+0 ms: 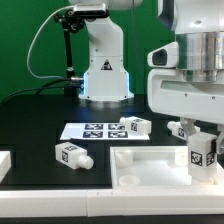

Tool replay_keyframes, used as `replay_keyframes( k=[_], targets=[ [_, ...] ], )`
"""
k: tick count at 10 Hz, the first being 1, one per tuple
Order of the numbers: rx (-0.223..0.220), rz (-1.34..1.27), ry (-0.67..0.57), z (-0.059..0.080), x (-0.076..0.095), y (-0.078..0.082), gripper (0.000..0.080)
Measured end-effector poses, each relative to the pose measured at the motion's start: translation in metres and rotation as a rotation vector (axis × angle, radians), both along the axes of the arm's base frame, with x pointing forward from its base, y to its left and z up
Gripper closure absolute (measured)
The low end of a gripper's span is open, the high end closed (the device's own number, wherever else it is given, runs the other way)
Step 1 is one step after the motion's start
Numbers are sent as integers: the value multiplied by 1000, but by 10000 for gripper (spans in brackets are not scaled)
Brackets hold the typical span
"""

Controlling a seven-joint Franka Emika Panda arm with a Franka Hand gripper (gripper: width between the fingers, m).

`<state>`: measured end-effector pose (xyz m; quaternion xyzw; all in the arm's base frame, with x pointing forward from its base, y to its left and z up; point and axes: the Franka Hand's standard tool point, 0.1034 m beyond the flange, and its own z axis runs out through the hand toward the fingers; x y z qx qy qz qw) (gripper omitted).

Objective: Assemble one leg

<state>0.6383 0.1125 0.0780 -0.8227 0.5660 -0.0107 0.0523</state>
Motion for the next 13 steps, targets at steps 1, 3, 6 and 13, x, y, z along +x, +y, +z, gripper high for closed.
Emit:
replay_keyframes(
  k=[1, 3, 6, 13],
  targets=[
    [36, -204, 12, 0, 1, 0, 514],
    [61, -323, 17, -1, 1, 1, 514],
    [18, -44, 2, 0, 1, 0, 273],
    [-125, 890, -64, 0, -1, -5, 150]
  ],
)
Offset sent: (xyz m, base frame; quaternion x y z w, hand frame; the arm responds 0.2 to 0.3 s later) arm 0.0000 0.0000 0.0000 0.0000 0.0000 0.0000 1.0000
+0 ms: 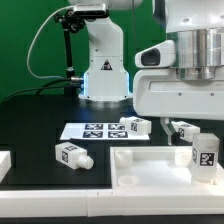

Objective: Assemble one leg

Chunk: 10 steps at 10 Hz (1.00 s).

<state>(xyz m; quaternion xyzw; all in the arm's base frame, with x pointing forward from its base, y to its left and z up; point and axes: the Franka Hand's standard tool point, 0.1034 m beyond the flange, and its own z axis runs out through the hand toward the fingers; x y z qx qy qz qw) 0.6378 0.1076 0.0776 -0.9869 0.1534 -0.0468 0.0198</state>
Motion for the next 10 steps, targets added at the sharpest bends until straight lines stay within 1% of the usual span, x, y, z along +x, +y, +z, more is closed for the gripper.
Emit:
replay_keyframes(
  k=[1, 2, 3, 4, 5, 6, 7, 9, 10],
  targets=[
    [-6, 33, 1, -2, 1, 6, 150],
    [-4, 0, 1, -2, 1, 4, 150],
    [-4, -1, 2, -3, 1, 3, 270],
    [2, -40, 3, -3, 1, 3, 270],
    [12, -139, 6, -3, 0, 4, 454],
    [17, -198, 7, -3, 0, 4, 516],
    [25, -280, 8, -3, 0, 5, 516],
    [42, -547, 9, -4, 0, 5, 516],
    [62, -695, 24, -4, 0, 5, 516]
  ],
)
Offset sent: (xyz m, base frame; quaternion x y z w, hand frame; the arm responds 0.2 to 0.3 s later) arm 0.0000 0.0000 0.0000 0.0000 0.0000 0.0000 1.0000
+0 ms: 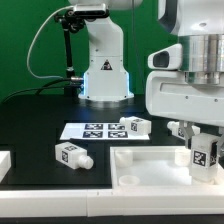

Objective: Assemble one leg

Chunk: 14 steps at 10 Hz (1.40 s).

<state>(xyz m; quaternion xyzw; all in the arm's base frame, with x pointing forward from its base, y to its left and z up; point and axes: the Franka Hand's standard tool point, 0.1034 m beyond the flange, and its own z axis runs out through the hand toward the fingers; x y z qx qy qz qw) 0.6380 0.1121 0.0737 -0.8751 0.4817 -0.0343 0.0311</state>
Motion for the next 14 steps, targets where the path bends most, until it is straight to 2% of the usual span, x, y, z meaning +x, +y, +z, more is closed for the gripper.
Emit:
replay_keyframes(
  k=[3, 5, 6, 7, 8, 9, 13, 14],
  targets=[
    [129, -674, 32, -1, 4, 3, 515],
    [133, -755, 29, -1, 4, 3, 515],
    [118, -625, 23, -1, 3, 3, 493],
    [104, -474, 17, -1, 3, 4, 317],
    [90, -319, 5, -1, 4, 2, 317],
    [67, -102, -9, 1, 4, 1, 183],
    [36, 166, -22, -1, 1, 0, 151],
    [10, 279, -22, -1, 2, 0, 151]
  ],
)
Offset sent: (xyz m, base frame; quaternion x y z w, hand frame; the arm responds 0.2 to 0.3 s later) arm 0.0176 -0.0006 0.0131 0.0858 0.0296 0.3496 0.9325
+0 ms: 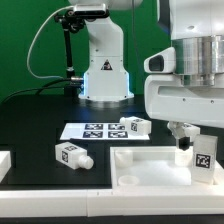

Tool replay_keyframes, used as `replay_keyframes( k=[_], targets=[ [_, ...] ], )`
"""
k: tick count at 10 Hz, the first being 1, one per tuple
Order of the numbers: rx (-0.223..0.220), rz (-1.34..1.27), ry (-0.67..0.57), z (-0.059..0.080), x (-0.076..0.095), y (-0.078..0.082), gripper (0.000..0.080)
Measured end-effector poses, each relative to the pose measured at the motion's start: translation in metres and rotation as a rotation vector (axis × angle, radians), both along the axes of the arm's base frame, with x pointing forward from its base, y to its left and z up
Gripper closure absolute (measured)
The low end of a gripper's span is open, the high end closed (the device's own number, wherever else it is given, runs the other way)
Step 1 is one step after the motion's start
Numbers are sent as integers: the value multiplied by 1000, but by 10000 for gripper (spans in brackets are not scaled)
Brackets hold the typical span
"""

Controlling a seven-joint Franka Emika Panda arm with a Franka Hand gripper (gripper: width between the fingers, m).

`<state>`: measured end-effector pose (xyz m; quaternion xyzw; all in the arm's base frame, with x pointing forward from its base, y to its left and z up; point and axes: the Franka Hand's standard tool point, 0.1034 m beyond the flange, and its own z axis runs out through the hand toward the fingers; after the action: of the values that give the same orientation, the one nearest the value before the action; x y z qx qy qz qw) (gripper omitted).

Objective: Assemble one leg

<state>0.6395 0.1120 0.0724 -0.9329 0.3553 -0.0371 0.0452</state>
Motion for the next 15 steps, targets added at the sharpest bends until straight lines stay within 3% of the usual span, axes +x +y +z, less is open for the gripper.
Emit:
replay_keyframes(
  k=[1, 2, 3, 4, 5, 8, 10, 12, 14, 15],
  targets=[
    [-46, 77, -4, 0, 1, 3, 151],
    [-38, 46, -3, 0, 1, 2, 154],
    [-38, 43, -3, 0, 1, 1, 313],
    [-29, -16, 0, 0, 1, 1, 313],
    [-21, -101, 5, 0, 1, 2, 496],
    [6, -343, 33, 0, 0, -2, 512],
    [100, -759, 59, -1, 2, -4, 512],
    [158, -1050, 74, -2, 2, 1, 512],
    [163, -1103, 78, -3, 2, 1, 512],
    [148, -1004, 69, -3, 1, 1, 512]
  ],
)
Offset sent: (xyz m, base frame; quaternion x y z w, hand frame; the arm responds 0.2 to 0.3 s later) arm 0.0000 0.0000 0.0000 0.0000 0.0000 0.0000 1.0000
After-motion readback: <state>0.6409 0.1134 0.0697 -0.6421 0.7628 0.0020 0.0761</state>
